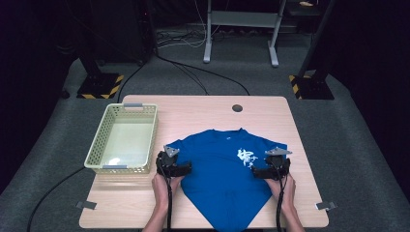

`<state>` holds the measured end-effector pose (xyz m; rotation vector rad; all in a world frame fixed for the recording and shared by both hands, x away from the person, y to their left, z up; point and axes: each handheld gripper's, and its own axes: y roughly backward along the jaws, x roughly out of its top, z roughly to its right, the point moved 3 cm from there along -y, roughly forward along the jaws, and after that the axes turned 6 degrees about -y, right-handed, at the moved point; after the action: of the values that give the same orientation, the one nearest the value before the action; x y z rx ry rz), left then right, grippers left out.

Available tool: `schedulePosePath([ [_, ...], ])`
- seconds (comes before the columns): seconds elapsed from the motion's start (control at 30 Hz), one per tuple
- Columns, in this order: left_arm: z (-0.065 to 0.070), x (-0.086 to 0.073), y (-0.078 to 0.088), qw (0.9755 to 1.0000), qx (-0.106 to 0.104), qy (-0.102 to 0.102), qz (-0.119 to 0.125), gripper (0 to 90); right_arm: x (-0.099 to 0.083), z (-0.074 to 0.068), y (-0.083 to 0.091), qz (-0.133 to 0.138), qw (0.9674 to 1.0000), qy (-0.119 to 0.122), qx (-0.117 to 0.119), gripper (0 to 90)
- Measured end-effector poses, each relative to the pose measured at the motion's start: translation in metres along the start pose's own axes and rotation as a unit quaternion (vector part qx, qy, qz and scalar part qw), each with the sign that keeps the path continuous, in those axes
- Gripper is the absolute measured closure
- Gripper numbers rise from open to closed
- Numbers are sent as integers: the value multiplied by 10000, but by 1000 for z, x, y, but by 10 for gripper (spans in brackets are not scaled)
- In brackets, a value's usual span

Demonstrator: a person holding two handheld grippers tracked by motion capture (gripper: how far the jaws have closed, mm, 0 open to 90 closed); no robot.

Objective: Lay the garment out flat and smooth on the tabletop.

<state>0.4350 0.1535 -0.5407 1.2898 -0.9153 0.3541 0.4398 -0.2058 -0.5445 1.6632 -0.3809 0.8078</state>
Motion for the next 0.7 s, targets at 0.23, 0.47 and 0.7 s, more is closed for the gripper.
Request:
schedulePosePath([
  [0.23, -3, -1, -9, 9998, 125, -78, -102, 125, 4, 1, -8, -43, 10000, -64, -40, 0],
  [0.47, -10, 9, -20, 9995, 247, -77, -172, 128, 15, 4, -17, -96, 9999, -87, -78, 0],
  [0.7, -19, 23, -34, 9989, 367, -79, -264, 129, 28, 8, -28, -124, 9997, -158, -136, 0],
])
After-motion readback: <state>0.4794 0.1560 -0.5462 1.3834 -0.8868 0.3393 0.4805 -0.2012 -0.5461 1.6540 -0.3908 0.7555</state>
